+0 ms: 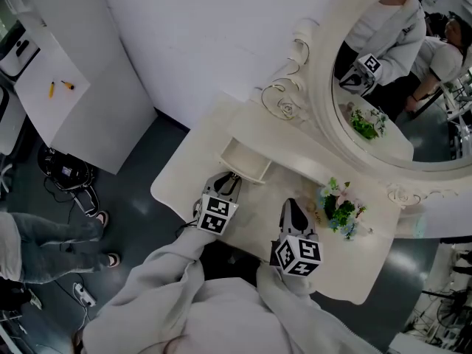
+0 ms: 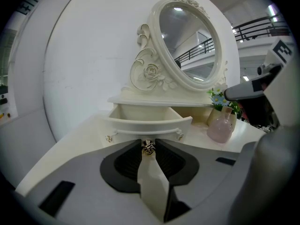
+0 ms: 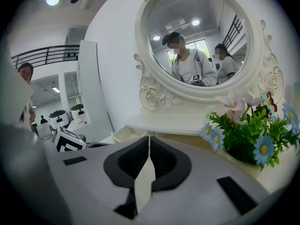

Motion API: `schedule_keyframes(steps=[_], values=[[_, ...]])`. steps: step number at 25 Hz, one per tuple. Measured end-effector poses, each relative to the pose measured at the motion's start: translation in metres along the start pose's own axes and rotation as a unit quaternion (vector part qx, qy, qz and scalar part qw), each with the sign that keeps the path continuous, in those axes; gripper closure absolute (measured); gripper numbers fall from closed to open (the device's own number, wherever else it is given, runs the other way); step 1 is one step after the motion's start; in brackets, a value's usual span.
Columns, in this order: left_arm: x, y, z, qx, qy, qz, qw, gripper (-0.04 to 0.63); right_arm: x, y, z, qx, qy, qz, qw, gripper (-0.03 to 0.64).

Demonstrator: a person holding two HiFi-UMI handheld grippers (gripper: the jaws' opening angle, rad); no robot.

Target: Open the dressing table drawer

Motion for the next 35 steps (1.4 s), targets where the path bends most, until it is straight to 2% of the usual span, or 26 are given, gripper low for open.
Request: schedule_keyframes(steps=[25, 28, 35], values=[[-0.012, -0.006, 0.001, 0.002, 0.022, 0.010, 0.9997, 0.491, -0.004, -0.005, -0.001, 0.003, -0.003, 0.007, 1.000, 0.581], [-0.012, -0.006, 0.000, -0.010, 0.028, 0.009, 0.9995, 0.489, -0.006, -0.006, 0.000, 0.003, -0.005, 0.008, 1.000, 0.581], [-0.030, 0.005, 0.006, -0.075, 0.035, -0.002, 0.9966, 0.423, -0.008, -0.012, 0.001, 0.011, -0.011, 0.012, 1.000, 0.581]])
Point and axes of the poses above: the fingertips, and each gripper's own axes: x forward along the fingers, y to its left, z out of its top, the point moved 7 cm from there along -x, backward along the fingers, and after that the axes turned 14 degrees about z, right-handed, at the moved point
